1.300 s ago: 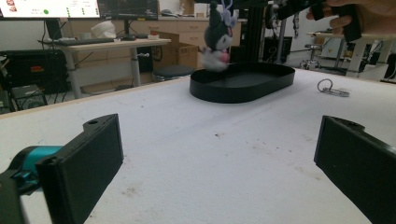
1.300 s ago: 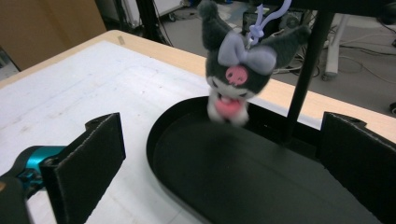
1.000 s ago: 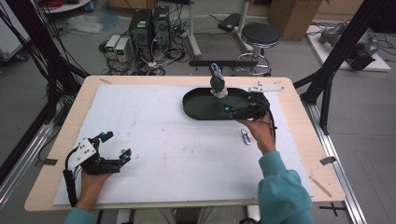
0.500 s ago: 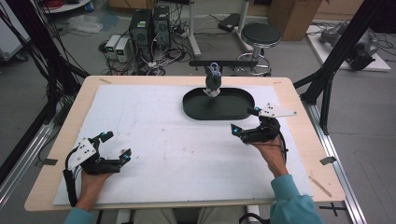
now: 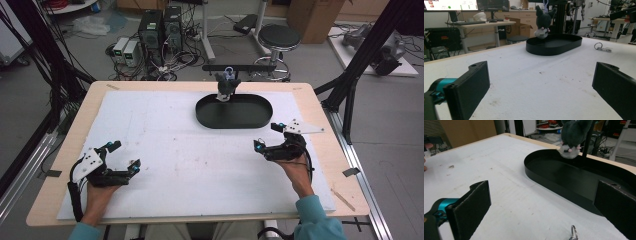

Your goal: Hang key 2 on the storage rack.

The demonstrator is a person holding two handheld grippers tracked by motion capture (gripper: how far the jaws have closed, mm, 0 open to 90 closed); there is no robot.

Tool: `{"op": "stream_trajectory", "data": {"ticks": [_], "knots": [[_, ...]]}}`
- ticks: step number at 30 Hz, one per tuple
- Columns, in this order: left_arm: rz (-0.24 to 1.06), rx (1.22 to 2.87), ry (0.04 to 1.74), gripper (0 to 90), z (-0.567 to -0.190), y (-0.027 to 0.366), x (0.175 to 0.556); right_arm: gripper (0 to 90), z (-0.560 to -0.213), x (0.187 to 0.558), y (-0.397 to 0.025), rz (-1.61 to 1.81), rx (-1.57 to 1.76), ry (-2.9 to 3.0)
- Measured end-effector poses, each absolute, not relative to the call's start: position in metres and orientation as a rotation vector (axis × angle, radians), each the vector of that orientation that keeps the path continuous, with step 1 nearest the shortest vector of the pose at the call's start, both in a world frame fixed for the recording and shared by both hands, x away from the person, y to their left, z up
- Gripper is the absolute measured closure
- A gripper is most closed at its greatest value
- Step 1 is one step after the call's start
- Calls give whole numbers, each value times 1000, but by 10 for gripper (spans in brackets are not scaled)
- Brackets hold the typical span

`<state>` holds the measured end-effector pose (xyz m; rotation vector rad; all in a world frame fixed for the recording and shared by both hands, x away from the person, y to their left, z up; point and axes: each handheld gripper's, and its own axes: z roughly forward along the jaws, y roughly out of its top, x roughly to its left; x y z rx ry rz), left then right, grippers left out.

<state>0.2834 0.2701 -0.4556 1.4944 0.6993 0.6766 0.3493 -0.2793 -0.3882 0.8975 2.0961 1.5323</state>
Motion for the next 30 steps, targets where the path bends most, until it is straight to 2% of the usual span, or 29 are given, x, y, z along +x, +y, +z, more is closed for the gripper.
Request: {"op": "stream_trajectory", "data": {"ticks": [20, 30], "knots": [[679, 1491, 700, 17, -456, 270, 283, 7, -386, 349, -285, 1514, 900, 2115], [679, 1492, 700, 17, -456, 270, 283, 7, -379, 365, -287, 1338, 896, 2246]]}}
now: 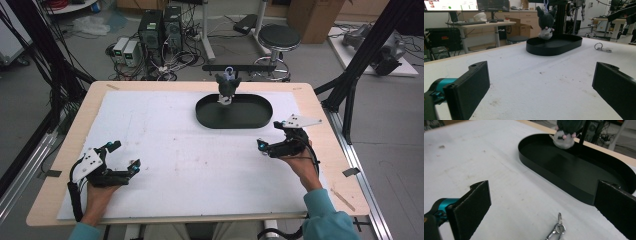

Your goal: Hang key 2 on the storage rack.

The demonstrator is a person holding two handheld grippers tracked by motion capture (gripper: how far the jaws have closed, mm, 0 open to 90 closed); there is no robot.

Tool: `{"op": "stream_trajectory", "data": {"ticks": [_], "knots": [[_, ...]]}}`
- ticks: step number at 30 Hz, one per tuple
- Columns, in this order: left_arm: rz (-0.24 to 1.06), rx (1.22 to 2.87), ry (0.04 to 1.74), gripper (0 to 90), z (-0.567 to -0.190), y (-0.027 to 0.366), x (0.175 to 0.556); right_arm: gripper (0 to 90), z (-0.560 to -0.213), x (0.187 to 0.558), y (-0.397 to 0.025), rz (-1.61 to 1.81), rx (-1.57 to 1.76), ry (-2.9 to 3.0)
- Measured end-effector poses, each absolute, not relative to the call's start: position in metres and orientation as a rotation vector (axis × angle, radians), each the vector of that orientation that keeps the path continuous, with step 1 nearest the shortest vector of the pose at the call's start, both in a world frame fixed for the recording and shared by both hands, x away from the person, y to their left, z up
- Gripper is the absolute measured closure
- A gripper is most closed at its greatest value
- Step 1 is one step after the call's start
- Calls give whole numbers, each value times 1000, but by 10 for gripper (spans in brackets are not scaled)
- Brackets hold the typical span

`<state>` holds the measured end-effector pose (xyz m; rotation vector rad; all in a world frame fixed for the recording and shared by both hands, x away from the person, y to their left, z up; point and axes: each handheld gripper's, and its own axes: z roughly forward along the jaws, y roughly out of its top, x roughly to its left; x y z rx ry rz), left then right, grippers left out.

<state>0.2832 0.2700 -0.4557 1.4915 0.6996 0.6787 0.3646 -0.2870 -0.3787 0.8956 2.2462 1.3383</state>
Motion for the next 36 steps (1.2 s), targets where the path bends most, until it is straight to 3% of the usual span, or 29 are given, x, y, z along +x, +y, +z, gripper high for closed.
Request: {"op": "stream_trajectory", "data": {"ticks": [14, 36], "knots": [[675, 1495, 699, 17, -456, 271, 283, 11, -371, 394, -287, 1157, 907, 2396], [680, 1491, 696, 17, -456, 270, 283, 61, -395, 416, -284, 994, 941, 2571]]}}
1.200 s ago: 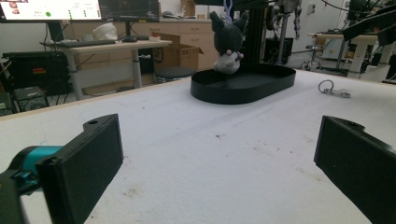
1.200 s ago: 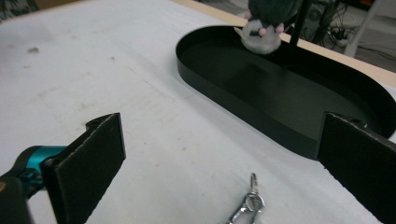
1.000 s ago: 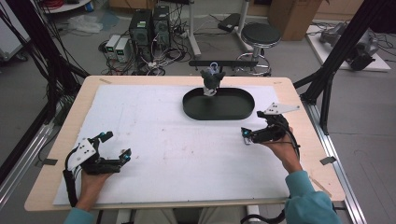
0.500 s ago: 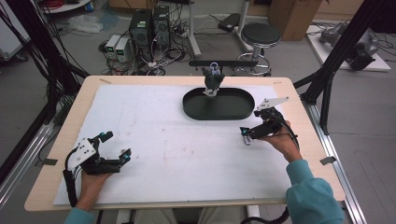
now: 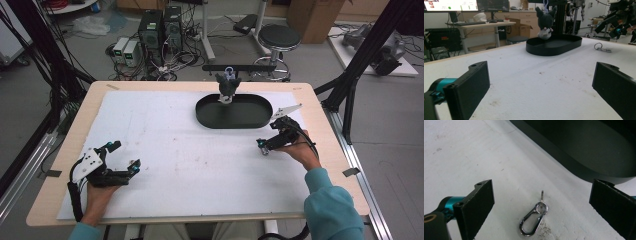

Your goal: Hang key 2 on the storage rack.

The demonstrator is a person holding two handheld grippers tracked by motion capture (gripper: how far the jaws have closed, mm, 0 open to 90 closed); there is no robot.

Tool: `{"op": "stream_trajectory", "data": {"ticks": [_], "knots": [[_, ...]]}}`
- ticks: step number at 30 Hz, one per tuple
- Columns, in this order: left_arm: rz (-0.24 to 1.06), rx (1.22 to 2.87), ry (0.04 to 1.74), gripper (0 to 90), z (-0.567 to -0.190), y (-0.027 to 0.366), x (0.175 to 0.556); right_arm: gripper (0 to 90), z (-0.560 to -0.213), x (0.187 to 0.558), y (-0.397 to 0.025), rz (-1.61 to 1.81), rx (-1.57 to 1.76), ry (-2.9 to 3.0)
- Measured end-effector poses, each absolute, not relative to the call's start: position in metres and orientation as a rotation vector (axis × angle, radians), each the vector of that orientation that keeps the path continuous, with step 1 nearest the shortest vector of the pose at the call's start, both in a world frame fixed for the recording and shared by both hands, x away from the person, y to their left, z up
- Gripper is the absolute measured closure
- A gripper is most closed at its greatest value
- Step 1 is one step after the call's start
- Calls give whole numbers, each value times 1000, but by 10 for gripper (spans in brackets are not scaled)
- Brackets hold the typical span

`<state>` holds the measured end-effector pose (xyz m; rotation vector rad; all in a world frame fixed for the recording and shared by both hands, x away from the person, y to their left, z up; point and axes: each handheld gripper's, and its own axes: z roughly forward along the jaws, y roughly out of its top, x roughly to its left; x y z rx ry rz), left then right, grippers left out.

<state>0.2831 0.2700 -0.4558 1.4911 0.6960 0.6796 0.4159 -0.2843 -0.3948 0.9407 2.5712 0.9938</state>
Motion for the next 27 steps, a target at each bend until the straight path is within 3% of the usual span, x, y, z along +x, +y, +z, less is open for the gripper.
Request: {"op": "stream_trajectory", "data": {"ticks": [3, 5, 11, 20, 27], "knots": [[680, 1492, 694, 17, -456, 270, 283, 90, -399, 418, -283, 960, 950, 2597], [680, 1491, 694, 17, -456, 270, 283, 179, -401, 420, -284, 957, 942, 2626], [680, 1491, 694, 17, -456, 270, 283, 291, -404, 422, -283, 911, 949, 2679], [680, 1491, 693, 17, -456, 270, 283, 551, -406, 424, -288, 843, 993, 2698], [680, 1491, 694, 17, -456, 270, 283, 661, -408, 425, -286, 817, 986, 2711]]}}
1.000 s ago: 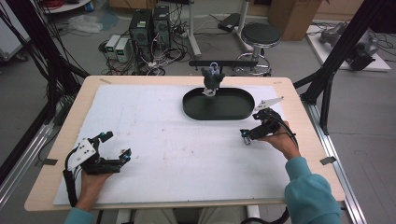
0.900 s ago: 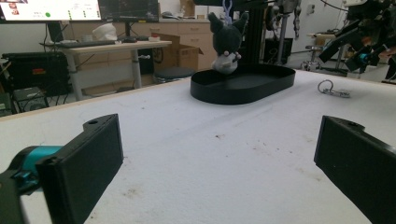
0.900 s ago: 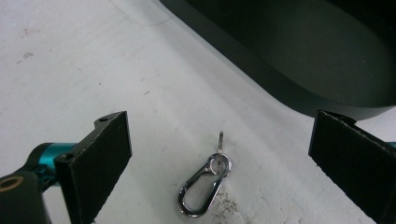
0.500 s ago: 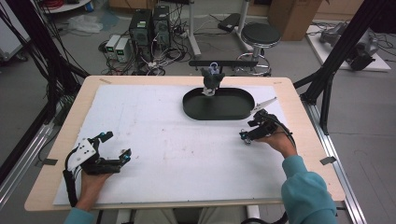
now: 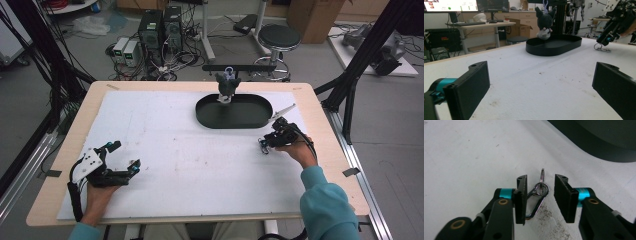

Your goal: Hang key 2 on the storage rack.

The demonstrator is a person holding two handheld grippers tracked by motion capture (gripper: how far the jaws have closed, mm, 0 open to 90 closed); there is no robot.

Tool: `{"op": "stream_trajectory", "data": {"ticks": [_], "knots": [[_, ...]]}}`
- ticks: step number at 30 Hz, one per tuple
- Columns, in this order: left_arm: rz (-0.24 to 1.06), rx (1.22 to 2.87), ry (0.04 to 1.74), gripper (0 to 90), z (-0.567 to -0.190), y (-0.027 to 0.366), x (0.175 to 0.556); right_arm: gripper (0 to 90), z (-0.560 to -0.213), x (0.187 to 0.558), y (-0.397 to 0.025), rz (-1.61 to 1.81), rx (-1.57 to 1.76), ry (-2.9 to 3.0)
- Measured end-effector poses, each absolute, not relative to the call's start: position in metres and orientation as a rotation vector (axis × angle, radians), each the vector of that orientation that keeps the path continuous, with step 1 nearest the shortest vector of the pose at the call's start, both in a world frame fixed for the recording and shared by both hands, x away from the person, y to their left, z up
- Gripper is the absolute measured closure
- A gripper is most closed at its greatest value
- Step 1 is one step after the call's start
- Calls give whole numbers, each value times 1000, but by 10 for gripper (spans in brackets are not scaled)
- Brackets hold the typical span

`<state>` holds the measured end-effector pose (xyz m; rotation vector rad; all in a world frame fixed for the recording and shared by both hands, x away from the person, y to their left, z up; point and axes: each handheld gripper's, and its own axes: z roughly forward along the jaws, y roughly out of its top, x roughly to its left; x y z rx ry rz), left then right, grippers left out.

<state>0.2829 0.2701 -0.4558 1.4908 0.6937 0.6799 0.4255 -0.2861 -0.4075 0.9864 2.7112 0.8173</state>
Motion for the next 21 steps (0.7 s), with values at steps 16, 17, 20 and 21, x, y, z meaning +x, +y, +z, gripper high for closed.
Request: {"op": "stream_trajectory", "data": {"ticks": [16, 17, 20, 21], "knots": [[680, 1490, 693, 17, -456, 270, 283, 811, -410, 427, -282, 778, 999, 2720], [680, 1490, 693, 17, -456, 270, 283, 817, -410, 427, -281, 772, 994, 2720], [680, 1491, 693, 17, -456, 270, 283, 824, -410, 428, -281, 773, 996, 2717], [680, 1491, 692, 17, -456, 270, 283, 835, -410, 428, -281, 773, 993, 2720]]}}
